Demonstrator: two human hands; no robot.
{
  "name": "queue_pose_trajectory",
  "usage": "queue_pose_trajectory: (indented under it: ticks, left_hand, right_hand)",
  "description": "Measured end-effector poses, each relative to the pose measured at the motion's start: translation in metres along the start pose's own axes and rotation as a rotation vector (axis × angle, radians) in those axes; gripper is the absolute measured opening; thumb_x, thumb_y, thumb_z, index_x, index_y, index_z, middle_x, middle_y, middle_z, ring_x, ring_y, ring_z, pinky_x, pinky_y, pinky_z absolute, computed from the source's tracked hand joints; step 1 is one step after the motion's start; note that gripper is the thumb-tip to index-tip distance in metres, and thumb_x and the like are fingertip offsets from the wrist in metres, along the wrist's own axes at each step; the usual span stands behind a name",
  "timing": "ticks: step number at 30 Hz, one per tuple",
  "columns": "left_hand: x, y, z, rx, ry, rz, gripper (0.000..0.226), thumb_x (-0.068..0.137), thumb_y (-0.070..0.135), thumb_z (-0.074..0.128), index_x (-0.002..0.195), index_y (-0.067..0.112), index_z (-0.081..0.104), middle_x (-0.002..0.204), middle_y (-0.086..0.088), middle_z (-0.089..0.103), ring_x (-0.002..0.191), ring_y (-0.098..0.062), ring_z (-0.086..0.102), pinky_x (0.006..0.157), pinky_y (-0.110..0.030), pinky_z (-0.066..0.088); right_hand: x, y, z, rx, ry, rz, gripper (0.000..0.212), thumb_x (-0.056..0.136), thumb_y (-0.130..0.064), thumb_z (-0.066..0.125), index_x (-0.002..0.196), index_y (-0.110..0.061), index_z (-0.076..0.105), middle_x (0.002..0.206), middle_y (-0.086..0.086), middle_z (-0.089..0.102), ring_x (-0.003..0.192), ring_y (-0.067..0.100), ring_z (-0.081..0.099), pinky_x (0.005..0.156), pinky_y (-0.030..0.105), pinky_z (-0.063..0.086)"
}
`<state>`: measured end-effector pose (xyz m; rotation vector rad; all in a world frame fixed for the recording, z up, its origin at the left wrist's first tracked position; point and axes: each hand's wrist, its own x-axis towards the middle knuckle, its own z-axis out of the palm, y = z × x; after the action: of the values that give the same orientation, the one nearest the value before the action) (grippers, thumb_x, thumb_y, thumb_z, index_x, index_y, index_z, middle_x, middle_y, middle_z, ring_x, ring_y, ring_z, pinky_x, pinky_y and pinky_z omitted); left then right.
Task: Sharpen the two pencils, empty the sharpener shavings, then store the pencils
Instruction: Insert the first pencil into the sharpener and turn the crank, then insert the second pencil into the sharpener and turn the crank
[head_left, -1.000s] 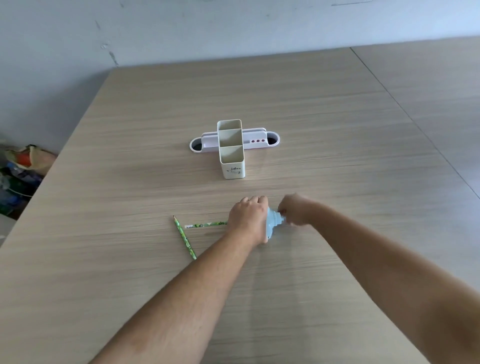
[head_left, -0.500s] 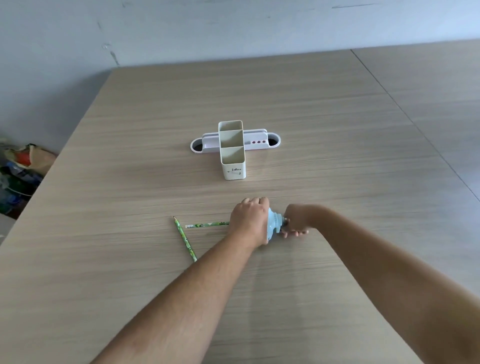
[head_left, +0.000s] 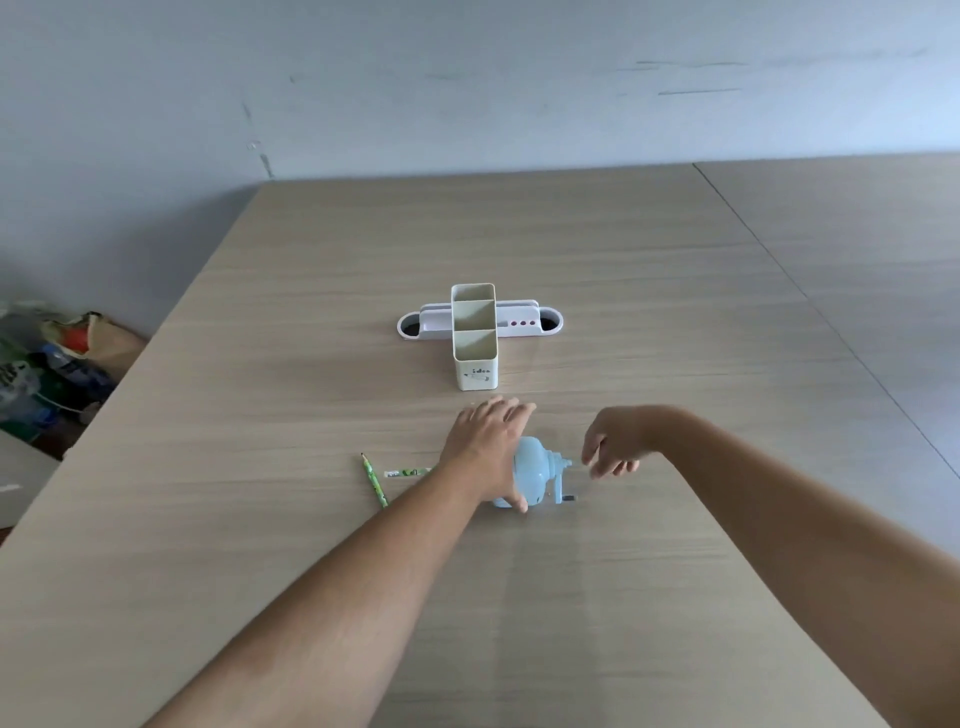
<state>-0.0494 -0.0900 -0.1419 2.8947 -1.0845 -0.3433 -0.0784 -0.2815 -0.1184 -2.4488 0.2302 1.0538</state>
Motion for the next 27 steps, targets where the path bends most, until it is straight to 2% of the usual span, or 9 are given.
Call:
queue_pose_trajectory:
  ticks: [2,4,7,9,11,14,16,23,27]
  left_hand:
    - [-0.005,-0.015,-0.012,-0.013,0.021,-0.047,0.117,0.049,0.048,0.088,0.145,0.021,0.028,0.150,-0.001,0.036,0.140,-0.021,0.032,0.114,-0.037,0.031]
    - [-0.013,-0.027,-0.021,-0.024,0.027,-0.093,0.106,0.051,0.047,0.088,0.140,0.020,0.036,0.142,-0.001,0.044,0.133,-0.022,0.039,0.108,-0.037,0.036]
    - [-0.022,-0.035,-0.022,-0.013,-0.005,-0.124,0.086,0.059,0.044,0.086,0.132,0.019,0.047,0.132,-0.002,0.052,0.125,-0.023,0.047,0.101,-0.037,0.039]
    - [-0.026,-0.036,-0.016,-0.013,-0.028,-0.153,0.069,0.066,0.039,0.083,0.125,0.017,0.055,0.126,-0.004,0.059,0.119,-0.025,0.054,0.098,-0.035,0.041]
    - [-0.029,-0.036,-0.010,-0.003,-0.021,-0.175,0.049,0.074,0.032,0.078,0.118,0.015,0.061,0.119,-0.007,0.066,0.112,-0.028,0.060,0.094,-0.033,0.044]
    - [-0.032,-0.034,-0.003,0.044,0.024,-0.181,0.023,0.084,0.019,0.068,0.107,0.012,0.068,0.108,-0.012,0.071,0.103,-0.032,0.064,0.086,-0.032,0.048]
    - [-0.032,-0.033,0.000,0.064,0.033,-0.167,0.016,0.087,0.013,0.064,0.102,0.011,0.069,0.103,-0.014,0.072,0.099,-0.034,0.065,0.082,-0.033,0.049]
    - [-0.031,-0.038,0.002,0.148,0.020,-0.101,0.017,0.089,0.003,0.056,0.102,0.005,0.067,0.101,-0.017,0.071,0.095,-0.037,0.066,0.074,-0.037,0.049]
    - [-0.043,-0.070,0.000,0.178,-0.047,-0.204,0.023,0.084,-0.001,0.055,0.101,0.006,0.068,0.103,-0.017,0.070,0.097,-0.036,0.065,0.075,-0.036,0.049]
  right_hand:
    - [-0.012,-0.014,-0.015,-0.124,0.089,0.003,0.036,0.082,-0.021,0.069,0.115,-0.008,0.064,0.076,0.001,0.061,0.063,0.008,0.057,0.059,0.018,0.047]
    - [-0.022,-0.032,-0.023,-0.186,0.280,-0.057,0.036,0.082,-0.027,0.069,0.114,-0.012,0.064,0.092,0.003,0.064,0.082,0.016,0.060,0.075,0.027,0.046]
    - [-0.023,-0.057,-0.012,-0.067,0.527,-0.253,0.044,0.080,-0.032,0.071,0.119,-0.016,0.060,0.113,0.003,0.066,0.108,0.021,0.058,0.092,0.031,0.045]
    - [-0.017,-0.067,0.008,-0.093,0.500,-0.327,0.058,0.076,-0.035,0.073,0.127,-0.018,0.053,0.123,0.002,0.061,0.116,0.021,0.054,0.097,0.033,0.043]
    - [-0.007,-0.070,0.030,-0.157,0.404,-0.295,0.073,0.073,-0.039,0.075,0.135,-0.017,0.045,0.133,0.003,0.053,0.124,0.021,0.047,0.102,0.034,0.040]
    - [0.005,-0.068,0.046,-0.267,0.372,-0.245,0.078,0.068,-0.039,0.078,0.135,-0.015,0.045,0.133,0.004,0.052,0.124,0.022,0.047,0.102,0.035,0.042]
    - [0.009,-0.067,0.048,-0.298,0.387,-0.245,0.074,0.067,-0.037,0.079,0.131,-0.015,0.049,0.128,0.005,0.056,0.118,0.023,0.050,0.099,0.035,0.044]
    - [0.012,-0.070,0.046,-0.335,0.415,-0.240,0.068,0.066,-0.038,0.080,0.124,-0.012,0.054,0.120,0.005,0.059,0.111,0.022,0.054,0.092,0.033,0.046]
    - [0.013,-0.071,0.044,-0.351,0.417,-0.210,0.062,0.065,-0.040,0.080,0.115,-0.010,0.057,0.116,0.005,0.059,0.107,0.022,0.055,0.087,0.034,0.047]
